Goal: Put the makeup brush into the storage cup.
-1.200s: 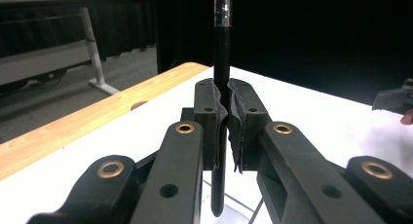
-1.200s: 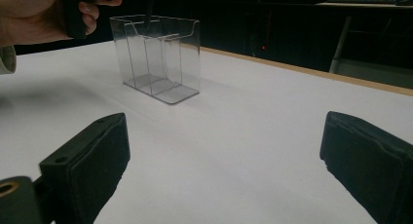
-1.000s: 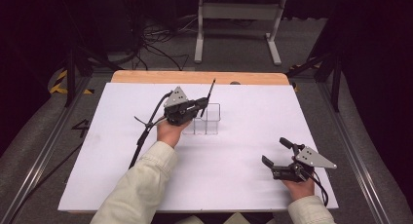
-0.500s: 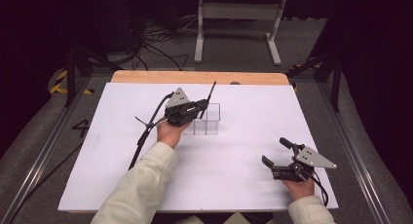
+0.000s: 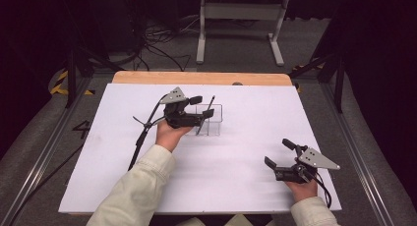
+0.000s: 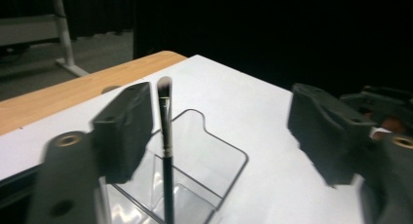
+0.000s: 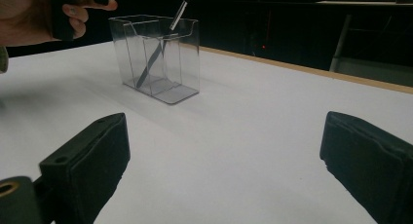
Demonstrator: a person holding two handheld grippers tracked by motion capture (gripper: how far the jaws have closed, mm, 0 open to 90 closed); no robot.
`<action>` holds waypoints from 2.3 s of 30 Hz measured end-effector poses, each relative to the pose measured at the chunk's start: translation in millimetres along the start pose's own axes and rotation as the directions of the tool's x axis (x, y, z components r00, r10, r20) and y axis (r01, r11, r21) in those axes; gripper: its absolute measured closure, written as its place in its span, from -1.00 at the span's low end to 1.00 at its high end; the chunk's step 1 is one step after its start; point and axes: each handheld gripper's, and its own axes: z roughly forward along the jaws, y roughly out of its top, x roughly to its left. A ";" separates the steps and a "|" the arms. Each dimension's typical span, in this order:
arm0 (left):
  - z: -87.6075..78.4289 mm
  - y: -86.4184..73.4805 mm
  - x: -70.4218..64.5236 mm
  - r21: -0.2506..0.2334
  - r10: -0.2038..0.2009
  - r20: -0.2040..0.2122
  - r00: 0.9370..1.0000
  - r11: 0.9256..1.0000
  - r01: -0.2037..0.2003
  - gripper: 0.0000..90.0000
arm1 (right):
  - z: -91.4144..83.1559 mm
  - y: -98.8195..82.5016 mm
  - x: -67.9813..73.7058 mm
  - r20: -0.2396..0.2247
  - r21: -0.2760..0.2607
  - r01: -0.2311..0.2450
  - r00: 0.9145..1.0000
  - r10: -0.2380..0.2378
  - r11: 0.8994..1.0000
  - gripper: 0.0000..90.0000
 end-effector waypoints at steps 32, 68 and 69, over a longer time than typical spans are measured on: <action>-84.3 -0.7 -30.3 -0.018 0.058 0.038 0.998 0.998 -0.057 -0.84 | -0.2 -0.1 -0.8 -0.004 -0.004 -0.005 1.000 0.005 1.000 -0.91; -156.9 -57.4 -25.8 -0.007 0.040 0.039 0.998 0.999 -0.040 -0.93 | -0.2 0.0 -0.8 -0.010 -0.001 -0.004 1.000 0.004 1.000 -0.92; -156.9 -57.4 -25.8 -0.007 0.040 0.039 0.998 0.999 -0.040 -0.93 | -0.1 0.0 -0.9 -0.011 -0.002 -0.003 1.000 0.003 1.000 -0.92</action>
